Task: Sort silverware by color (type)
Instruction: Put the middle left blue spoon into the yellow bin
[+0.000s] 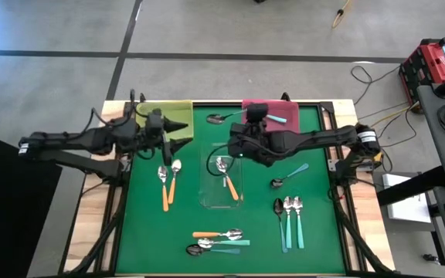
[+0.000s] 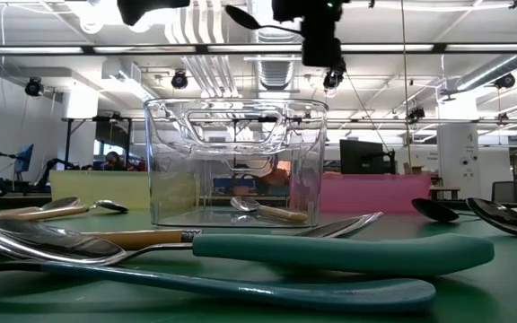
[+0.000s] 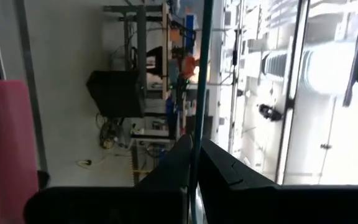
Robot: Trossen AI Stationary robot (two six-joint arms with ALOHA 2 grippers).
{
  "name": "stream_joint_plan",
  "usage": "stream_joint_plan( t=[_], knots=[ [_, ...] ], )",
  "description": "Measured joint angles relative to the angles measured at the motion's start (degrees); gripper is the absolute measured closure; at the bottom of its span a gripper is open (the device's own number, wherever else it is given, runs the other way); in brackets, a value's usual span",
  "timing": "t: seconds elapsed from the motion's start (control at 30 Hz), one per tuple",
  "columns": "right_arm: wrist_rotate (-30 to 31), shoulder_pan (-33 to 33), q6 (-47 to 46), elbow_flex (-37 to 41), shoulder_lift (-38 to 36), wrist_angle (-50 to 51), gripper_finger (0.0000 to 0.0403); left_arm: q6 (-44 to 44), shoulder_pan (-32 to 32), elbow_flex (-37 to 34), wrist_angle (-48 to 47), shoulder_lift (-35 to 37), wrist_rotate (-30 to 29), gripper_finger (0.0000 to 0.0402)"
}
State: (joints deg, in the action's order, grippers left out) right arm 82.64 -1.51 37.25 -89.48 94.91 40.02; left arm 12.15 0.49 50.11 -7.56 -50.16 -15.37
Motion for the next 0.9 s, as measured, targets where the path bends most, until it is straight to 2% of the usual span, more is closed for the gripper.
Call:
stream_joint_plan(
  t=[0.2, 0.3, 0.4, 0.53, 0.77, 0.9],
  knots=[
    [2.98, -0.93, -32.32, 1.67, 0.05, 29.12, 0.0394, 3.22, -0.01, -12.00, 19.15, -0.60, 8.55, 0.0165],
    [4.55, -1.80, -39.69, 3.16, 0.86, 34.55, 0.0394, 3.46, 0.00, -17.70, 30.74, -2.34, 8.79, 0.0165],
    [7.12, -2.56, -37.37, 4.30, 1.83, 33.78, 0.0394, 4.00, 0.58, -21.99, 41.29, -5.38, 8.71, 0.0164],
    [7.42, -2.61, -33.72, 4.42, 3.52, 31.15, 0.0394, 8.49, 2.25, -23.61, 51.26, -10.30, 8.91, 0.0164],
    [7.46, -2.48, -27.00, 4.49, 4.64, 23.67, 0.0394, 22.80, 6.65, -19.34, 52.55, -18.86, 9.09, 0.0164],
    [7.40, -2.50, -24.23, 4.51, 4.60, 22.63, 0.0394, 28.64, 9.37, -17.71, 51.88, -21.50, 13.41, 0.0164]
  ],
)
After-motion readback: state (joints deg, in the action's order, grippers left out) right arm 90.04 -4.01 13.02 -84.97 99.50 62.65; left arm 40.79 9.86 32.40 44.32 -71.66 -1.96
